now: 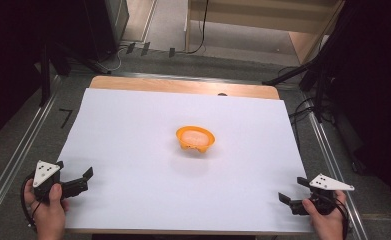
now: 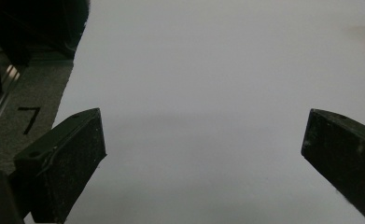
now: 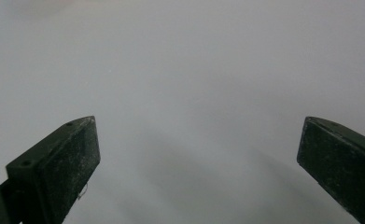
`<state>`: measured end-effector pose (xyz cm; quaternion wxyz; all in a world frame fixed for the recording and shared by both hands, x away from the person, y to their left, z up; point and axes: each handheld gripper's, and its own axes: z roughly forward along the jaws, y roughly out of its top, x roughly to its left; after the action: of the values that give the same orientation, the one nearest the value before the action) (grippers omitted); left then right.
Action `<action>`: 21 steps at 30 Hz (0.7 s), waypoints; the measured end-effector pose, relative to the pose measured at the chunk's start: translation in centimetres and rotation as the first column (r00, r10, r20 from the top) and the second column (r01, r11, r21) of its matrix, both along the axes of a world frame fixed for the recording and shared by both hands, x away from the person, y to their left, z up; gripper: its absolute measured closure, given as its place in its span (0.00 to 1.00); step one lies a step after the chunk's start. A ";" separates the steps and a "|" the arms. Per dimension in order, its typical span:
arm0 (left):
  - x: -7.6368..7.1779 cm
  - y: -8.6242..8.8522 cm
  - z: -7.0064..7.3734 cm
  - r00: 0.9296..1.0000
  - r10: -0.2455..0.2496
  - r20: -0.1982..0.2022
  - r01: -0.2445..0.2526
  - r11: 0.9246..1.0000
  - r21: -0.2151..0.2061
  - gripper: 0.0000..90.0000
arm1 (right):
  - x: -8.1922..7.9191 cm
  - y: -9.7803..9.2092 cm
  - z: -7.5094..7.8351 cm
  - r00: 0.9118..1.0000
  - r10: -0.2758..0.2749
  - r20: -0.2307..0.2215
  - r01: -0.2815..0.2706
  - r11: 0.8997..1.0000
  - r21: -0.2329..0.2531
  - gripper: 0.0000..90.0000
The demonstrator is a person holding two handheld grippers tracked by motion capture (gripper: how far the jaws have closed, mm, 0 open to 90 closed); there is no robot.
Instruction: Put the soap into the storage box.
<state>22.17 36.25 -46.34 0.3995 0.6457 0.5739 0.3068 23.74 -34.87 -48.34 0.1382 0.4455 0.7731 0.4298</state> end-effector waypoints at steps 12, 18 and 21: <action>0.1 0.0 0.0 1.000 -0.002 -0.013 0.002 1.000 0.000 0.00 | -1.6 -1.6 -0.5 0.982 -0.149 0.117 0.137 0.985 0.108 0.02; 0.1 0.0 0.0 1.000 0.000 -0.012 0.000 1.000 0.000 0.00 | -1.8 -1.9 -0.7 0.979 -0.158 0.128 0.141 0.981 0.133 0.03; 0.1 0.0 0.0 1.000 -0.001 -0.012 0.001 1.000 0.002 0.00 | -1.6 -1.8 -0.8 0.979 -0.169 0.113 0.155 0.980 0.122 0.03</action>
<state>22.27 36.25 -46.33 0.3954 0.6484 0.5756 0.3033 22.13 -36.71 -49.12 0.1948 0.4871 0.6987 0.4864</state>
